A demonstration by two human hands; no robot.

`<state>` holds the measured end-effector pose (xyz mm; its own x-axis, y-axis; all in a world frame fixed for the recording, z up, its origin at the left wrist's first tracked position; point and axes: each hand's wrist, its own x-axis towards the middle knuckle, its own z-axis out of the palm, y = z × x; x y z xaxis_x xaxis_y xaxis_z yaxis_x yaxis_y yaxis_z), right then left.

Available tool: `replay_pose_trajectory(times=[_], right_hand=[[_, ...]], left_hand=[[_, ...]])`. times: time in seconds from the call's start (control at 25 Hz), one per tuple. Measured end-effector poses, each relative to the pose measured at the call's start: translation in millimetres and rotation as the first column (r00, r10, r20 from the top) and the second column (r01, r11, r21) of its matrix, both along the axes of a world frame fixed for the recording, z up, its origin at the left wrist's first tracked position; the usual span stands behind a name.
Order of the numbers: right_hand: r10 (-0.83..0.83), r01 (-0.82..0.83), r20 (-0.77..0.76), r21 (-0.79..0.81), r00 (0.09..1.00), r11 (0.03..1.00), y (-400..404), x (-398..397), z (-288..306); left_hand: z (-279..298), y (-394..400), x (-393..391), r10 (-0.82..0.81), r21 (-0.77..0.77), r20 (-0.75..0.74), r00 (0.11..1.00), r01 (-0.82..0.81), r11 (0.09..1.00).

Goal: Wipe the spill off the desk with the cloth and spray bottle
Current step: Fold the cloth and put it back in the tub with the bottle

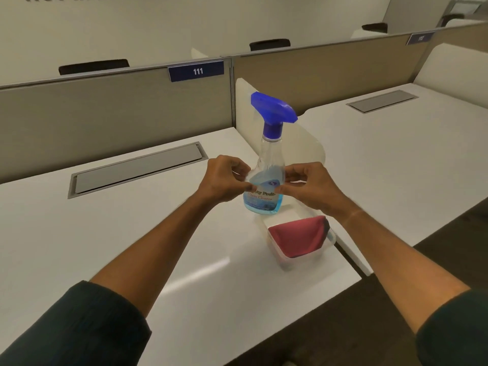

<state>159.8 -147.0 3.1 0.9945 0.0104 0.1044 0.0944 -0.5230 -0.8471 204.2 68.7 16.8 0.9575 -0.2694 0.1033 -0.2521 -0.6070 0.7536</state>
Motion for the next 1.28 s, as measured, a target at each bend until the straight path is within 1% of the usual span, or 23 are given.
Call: replay_pose_trajectory(times=[0.16, 0.36, 0.6, 0.76, 0.92, 1.28], right_hand=[[0.048, -0.048, -0.025, -0.010, 0.999, 0.999, -35, 15, -5], [0.161, -0.163, -0.053, -0.021, 0.985, 0.986, -73, 36, -21], [0.274, -0.277, -0.094, -0.028, 0.957, 0.960, -84, 58, -48], [0.316, -0.321, -0.110, -0.033, 0.942, 0.946, -80, 65, -63], [0.322, -0.332, -0.135, -0.056, 0.937, 0.942, -75, 69, -74], [0.309, -0.323, -0.173, -0.055, 0.935, 0.945, -75, 69, -88]], left_hand=[[-6, -37, -3, 0.099, -0.005, -0.039, 0.994, -0.100, 0.995], [-25, -77, -6, 0.221, 0.026, -0.066, 0.973, -0.219, 0.975], [-51, -95, -15, 0.361, 0.033, -0.088, 0.928, -0.360, 0.933], [-67, -96, -16, 0.408, 0.025, -0.119, 0.905, -0.408, 0.913], [-84, -94, -16, 0.440, 0.016, -0.138, 0.888, -0.442, 0.897], [-104, -96, -11, 0.454, 0.038, -0.178, 0.873, -0.455, 0.890]])
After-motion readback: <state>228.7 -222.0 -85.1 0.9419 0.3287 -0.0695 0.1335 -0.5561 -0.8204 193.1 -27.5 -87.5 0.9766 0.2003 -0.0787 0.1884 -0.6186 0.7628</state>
